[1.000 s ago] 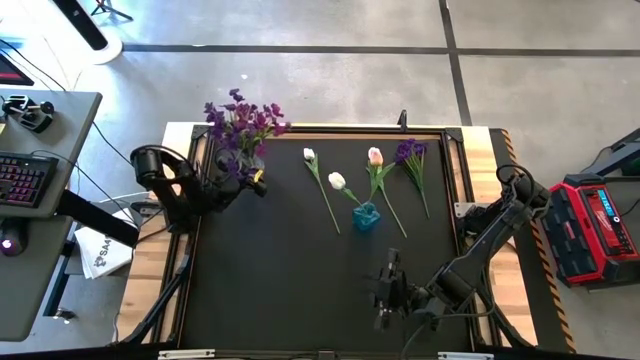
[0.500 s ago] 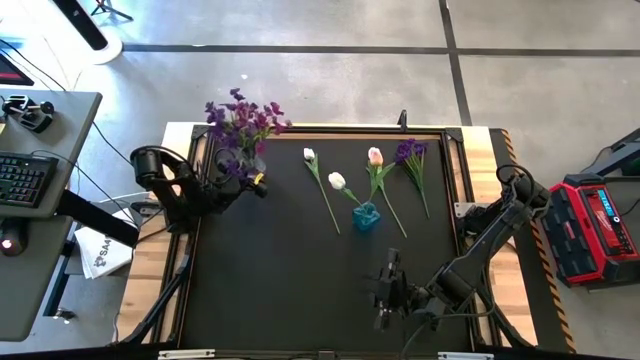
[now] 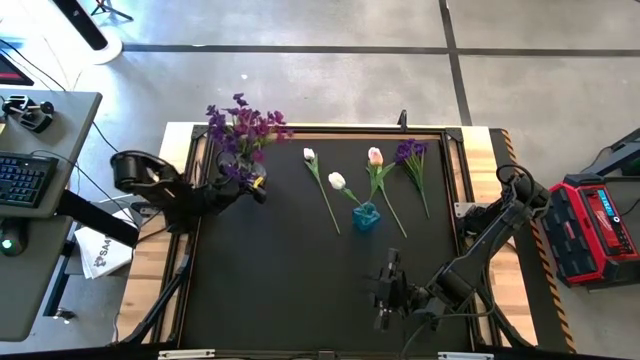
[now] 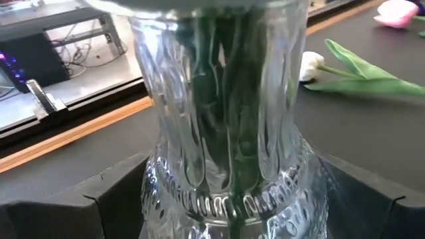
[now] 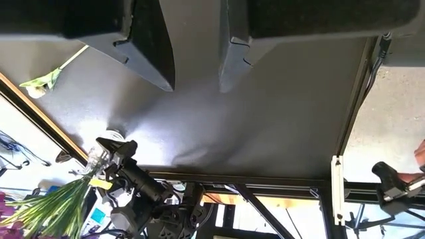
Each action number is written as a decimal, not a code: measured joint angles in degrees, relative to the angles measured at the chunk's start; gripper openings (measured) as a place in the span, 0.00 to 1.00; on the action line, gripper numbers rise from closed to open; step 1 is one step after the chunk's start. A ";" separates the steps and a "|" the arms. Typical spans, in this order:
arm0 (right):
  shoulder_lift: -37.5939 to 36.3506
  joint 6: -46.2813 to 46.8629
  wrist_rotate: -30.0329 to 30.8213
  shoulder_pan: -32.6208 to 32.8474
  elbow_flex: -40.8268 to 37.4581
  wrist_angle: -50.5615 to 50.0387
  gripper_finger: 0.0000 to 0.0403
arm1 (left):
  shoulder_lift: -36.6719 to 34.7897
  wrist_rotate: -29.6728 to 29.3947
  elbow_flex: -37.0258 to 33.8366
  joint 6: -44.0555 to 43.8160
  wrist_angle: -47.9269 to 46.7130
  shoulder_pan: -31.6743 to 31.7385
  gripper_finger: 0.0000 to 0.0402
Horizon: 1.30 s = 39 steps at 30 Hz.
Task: Sort flowers into vase by color
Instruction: Put the transparent vase containing the purple and pink flowers on the table upright
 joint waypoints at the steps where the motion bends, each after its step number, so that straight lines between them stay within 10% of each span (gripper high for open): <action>1: 0.00 0.00 0.00 0.00 0.00 0.00 0.21 | -1.26 -0.10 -0.12 0.27 -0.98 -0.35 0.87; 18: 0.00 -0.31 -0.11 0.00 0.00 -0.17 0.21 | -14.51 1.00 0.12 -1.98 -15.64 -1.03 0.85; 39: 0.00 -1.99 -2.31 -1.81 0.00 -0.63 0.21 | 7.68 5.53 19.91 7.28 -13.37 4.20 0.82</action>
